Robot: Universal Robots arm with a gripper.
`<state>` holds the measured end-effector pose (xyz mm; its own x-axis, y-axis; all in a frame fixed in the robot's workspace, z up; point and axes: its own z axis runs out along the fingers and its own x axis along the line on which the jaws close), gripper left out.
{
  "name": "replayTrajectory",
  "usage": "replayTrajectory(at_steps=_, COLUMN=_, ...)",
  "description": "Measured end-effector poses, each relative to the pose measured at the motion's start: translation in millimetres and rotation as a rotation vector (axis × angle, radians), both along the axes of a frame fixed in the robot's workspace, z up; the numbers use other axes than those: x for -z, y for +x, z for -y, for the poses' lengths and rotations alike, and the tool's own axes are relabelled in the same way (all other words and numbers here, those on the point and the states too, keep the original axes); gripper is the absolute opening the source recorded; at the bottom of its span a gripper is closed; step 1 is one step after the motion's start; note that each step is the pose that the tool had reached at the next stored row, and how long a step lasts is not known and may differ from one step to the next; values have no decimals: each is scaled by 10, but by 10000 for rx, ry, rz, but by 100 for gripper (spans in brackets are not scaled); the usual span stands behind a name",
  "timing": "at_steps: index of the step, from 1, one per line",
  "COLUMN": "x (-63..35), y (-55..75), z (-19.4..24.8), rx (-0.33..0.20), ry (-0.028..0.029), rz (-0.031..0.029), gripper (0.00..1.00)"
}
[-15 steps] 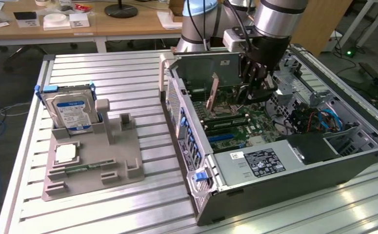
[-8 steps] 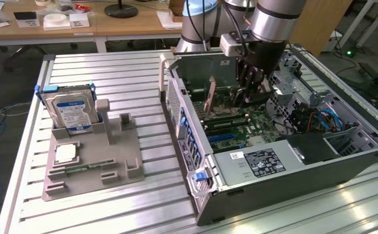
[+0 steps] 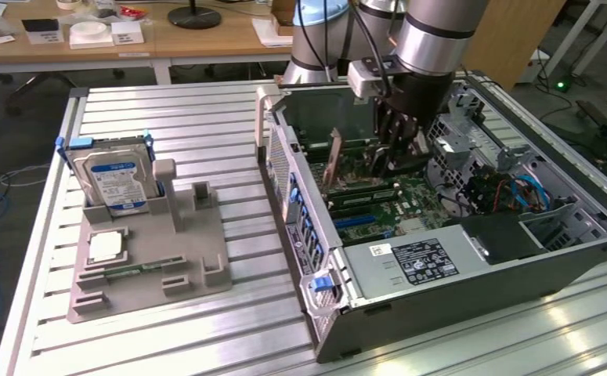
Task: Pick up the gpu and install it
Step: 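Insert the gpu into the slot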
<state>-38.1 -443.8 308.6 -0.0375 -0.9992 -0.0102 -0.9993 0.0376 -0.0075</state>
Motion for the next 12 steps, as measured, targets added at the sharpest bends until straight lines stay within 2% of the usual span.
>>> replayTrajectory(at_steps=3, x=26, y=-1, z=29, rx=1, ry=-2, rz=-12, gripper=28)
replayTrajectory(at_steps=6, x=54, y=-3, z=31, rx=2, ry=-1, rz=-13, gripper=28)
replayTrajectory(at_steps=9, x=96, y=-3, z=31, rx=0, ry=25, rz=-12, gripper=28)
replayTrajectory(at_steps=12, x=135, y=-3, z=48, rx=0, ry=25, rz=-14, gripper=28)
